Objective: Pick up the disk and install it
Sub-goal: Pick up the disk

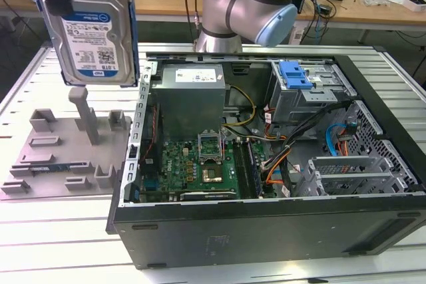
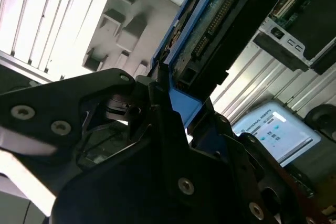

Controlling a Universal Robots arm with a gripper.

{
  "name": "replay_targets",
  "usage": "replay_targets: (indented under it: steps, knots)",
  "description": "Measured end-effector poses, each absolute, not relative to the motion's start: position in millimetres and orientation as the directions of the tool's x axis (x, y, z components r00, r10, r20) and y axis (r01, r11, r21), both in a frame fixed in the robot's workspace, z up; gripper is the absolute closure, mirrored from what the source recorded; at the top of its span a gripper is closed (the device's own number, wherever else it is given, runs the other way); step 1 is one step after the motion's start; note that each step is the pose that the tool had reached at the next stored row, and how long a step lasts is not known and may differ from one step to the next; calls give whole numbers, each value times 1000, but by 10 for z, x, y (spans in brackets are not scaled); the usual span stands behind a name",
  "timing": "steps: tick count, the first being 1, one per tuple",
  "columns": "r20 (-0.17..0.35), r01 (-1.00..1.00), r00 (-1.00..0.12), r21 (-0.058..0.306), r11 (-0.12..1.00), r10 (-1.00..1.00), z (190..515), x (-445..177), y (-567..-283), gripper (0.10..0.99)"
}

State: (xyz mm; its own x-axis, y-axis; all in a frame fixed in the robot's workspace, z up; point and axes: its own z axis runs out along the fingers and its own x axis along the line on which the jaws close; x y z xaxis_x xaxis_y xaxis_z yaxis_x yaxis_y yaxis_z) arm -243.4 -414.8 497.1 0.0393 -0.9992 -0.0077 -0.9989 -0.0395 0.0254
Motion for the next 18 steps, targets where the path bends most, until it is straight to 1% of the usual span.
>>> replay_targets:
  steps: [5, 18]
  knots:
    - [-8, -999, 39, 30, -39, -999, 4978, -2187, -4293, 718]
    - [-8, -998, 39, 42, -40, -999, 4981, -1571, -4536, 718]
